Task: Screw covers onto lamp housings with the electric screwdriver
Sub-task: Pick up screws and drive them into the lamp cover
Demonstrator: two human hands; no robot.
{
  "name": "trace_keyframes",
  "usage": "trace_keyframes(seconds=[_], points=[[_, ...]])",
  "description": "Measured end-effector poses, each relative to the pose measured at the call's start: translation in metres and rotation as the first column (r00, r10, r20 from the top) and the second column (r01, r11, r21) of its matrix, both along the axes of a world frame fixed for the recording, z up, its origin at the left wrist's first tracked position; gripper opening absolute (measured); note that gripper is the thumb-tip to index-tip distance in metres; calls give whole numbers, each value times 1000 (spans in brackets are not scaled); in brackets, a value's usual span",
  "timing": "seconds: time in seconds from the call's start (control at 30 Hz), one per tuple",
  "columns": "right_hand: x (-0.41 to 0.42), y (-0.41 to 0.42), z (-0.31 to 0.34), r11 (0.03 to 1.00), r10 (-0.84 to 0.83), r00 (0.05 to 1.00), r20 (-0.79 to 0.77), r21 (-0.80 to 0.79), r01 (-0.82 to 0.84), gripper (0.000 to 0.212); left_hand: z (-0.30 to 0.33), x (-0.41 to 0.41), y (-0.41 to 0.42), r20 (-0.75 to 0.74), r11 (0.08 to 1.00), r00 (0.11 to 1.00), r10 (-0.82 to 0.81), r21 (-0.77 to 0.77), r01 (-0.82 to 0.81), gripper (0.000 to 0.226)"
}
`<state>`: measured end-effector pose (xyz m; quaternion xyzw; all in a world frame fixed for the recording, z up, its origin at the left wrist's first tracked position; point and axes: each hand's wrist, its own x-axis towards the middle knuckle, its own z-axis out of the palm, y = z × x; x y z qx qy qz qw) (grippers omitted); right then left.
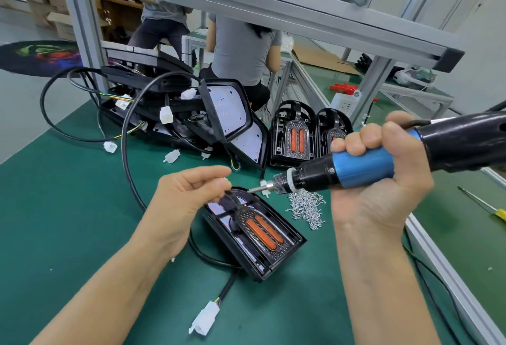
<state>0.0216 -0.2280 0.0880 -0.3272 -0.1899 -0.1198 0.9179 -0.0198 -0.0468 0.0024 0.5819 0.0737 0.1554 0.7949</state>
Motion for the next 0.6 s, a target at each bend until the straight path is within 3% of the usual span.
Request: trace_keyframes(seconds=[0.1, 0.2, 0.37, 0.6], points=[[7, 10, -8, 999, -12, 1000, 6, -37, 12, 22, -17, 7, 19, -62, 967, 973, 223, 142, -213, 21], [14, 23, -24, 996, -7, 999, -43, -90, 3, 21, -39, 10, 21, -128, 923, 935, 329, 254, -290, 22], [17, 45, -49, 978, -22, 997, -69, -210, 8, 23, -52, 15, 9, -163, 941, 935, 316, 183, -286, 23], [24, 55, -62, 974, 17, 995, -103, -222, -39, 31, -60, 20, -3, -152, 938, 936, 317, 194, -286, 26]])
